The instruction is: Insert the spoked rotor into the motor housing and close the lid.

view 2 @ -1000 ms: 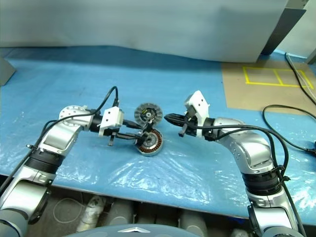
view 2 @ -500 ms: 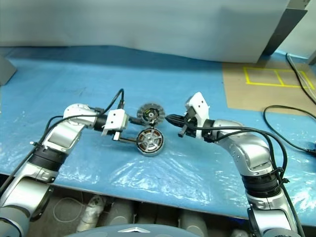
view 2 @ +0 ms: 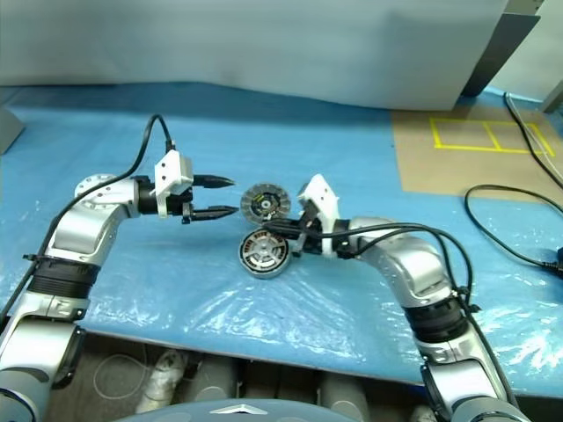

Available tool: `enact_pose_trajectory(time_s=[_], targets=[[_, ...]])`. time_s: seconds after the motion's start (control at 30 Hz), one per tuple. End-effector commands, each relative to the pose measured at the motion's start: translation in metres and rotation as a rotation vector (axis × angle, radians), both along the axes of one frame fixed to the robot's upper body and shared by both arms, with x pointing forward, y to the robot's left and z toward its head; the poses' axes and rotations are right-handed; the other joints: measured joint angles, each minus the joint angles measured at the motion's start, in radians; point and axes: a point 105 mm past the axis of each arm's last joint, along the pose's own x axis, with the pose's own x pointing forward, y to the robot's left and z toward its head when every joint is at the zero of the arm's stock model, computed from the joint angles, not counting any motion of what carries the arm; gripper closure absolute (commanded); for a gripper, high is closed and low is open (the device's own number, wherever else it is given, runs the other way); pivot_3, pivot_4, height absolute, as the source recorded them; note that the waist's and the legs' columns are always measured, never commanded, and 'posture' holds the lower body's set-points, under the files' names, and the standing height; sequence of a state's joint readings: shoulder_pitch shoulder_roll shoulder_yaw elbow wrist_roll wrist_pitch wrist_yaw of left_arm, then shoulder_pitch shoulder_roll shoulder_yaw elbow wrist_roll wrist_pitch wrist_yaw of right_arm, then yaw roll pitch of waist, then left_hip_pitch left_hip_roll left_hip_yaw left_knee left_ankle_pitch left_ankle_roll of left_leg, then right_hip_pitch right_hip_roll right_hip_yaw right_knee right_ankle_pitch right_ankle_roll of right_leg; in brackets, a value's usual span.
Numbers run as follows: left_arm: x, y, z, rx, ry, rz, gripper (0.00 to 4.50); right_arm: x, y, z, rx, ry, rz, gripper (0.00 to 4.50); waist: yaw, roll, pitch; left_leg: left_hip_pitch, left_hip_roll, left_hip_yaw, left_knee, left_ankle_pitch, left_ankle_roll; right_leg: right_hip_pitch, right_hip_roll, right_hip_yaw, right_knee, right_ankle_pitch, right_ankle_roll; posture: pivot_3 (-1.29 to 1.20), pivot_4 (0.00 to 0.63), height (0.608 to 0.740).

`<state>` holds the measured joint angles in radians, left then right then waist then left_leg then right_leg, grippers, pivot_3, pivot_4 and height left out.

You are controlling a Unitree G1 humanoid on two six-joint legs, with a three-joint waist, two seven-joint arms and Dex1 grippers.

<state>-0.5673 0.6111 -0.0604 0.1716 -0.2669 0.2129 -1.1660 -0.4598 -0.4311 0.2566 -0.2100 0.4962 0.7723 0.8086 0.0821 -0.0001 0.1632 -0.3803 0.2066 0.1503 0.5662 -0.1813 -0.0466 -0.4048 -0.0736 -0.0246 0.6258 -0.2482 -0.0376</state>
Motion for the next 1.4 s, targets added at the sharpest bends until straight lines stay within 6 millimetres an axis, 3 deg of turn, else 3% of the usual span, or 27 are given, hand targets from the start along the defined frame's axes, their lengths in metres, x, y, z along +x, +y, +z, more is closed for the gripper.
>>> enact_pose_trajectory(time_s=[0.03, 0.17, 0.33, 0.47, 0.63, 0.77, 0.97, 1.07, 1.3, 1.4], targets=[[0.003, 0.009, 0.007, -0.06, 0.02, 0.048, 1.52, 0.012, 0.006, -0.011, -0.055, -0.027, 0.001, 4.5, -0.001, 0.0, 0.0, -0.001, 0.0, 0.0, 0.001, 0.0, 0.0, 0.0, 0.0, 0.0, 0.0, 0.0, 0.0, 0.0, 0.15, 0.74], [0.013, 0.017, 0.021, -0.185, 0.074, 0.105, 1.52, 0.007, 0.0, -0.053, -0.188, 0.02, 0.035, 4.5, 0.001, 0.0, 0.0, -0.001, 0.0, 0.0, 0.001, 0.0, 0.0, 0.0, 0.0, 0.0, 0.0, -0.001, -0.001, 0.0, 0.15, 0.74], [0.041, 0.024, 0.027, -0.28, 0.093, 0.199, 1.52, 0.005, -0.01, -0.066, -0.222, 0.036, 0.039, 4.5, 0.005, 0.0, 0.0, 0.002, 0.0, -0.001, 0.001, 0.0, 0.0, 0.003, 0.0, 0.0, 0.0, -0.001, -0.001, 0.0, 0.15, 0.74], [0.065, 0.017, 0.037, -0.374, 0.145, 0.215, 1.52, 0.004, -0.006, -0.029, -0.071, 0.027, 0.052, 4.5, 0.015, -0.001, 0.0, 0.004, 0.0, -0.001, 0.002, 0.0, 0.0, 0.005, 0.0, 0.0, -0.001, -0.001, -0.002, 0.0, 0.15, 0.74], [0.078, -0.007, 0.03, -0.374, 0.221, 0.16, 1.52, -0.001, -0.014, 0.028, 0.106, 0.009, 0.057, 4.5, 0.019, -0.001, 0.0, -0.001, -0.001, -0.001, 0.001, 0.0, 0.001, 0.002, 0.0, 0.0, -0.001, 0.002, 0.003, 0.0, 0.15, 0.74], [0.075, -0.03, 0.021, -0.338, 0.266, 0.066, 1.52, -0.012, -0.025, 0.035, 0.082, -0.004, 0.042, 4.5, 0.023, -0.001, 0.0, -0.001, -0.001, -0.002, 0.0, 0.002, 0.003, 0.002, 0.0, -0.001, -0.002, 0.002, 0.004, 0.0, 0.15, 0.74], [0.071, -0.06, 0.007, -0.283, 0.295, -0.015, 1.52, -0.014, -0.041, 0.031, 0.041, -0.009, -0.063, 4.5, 0.022, -0.002, 0.001, -0.001, -0.001, -0.002, -0.002, 0.0, 0.0, 0.002, 0.0, -0.001, -0.003, 0.003, 0.004, 0.0, 0.15, 0.74], [0.069, -0.065, 0.011, -0.308, 0.311, -0.055, 2.17, -0.015, -0.045, 0.027, 0.027, -0.005, -0.098, 4.5, 0.022, -0.002, 0.001, -0.001, -0.001, -0.003, -0.002, 0.0, 0.0, 0.002, 0.0, -0.001, -0.002, 0.003, 0.005, 0.0, 0.15, 0.74], [0.05, -0.075, 0.015, -0.265, 0.292, -0.248, 4.46, -0.019, -0.051, 0.015, -0.021, 0.004, -0.13, 4.5, 0.022, -0.002, 0.001, 0.0, -0.001, -0.003, -0.002, 0.0, 0.0, 0.002, -0.001, -0.001, -0.003, 0.003, 0.005, 0.0, 0.15, 0.74], [0.04, -0.079, 0.008, -0.21, 0.301, -0.325, 4.46, -0.019, -0.051, 0.016, -0.018, 0.003, -0.135, 4.5, 0.023, -0.002, 0.001, 0.0, -0.001, -0.003, -0.002, 0.0, 0.0, 0.003, -0.001, -0.001, -0.003, 0.003, 0.005, 0.0, 0.15, 0.74]])
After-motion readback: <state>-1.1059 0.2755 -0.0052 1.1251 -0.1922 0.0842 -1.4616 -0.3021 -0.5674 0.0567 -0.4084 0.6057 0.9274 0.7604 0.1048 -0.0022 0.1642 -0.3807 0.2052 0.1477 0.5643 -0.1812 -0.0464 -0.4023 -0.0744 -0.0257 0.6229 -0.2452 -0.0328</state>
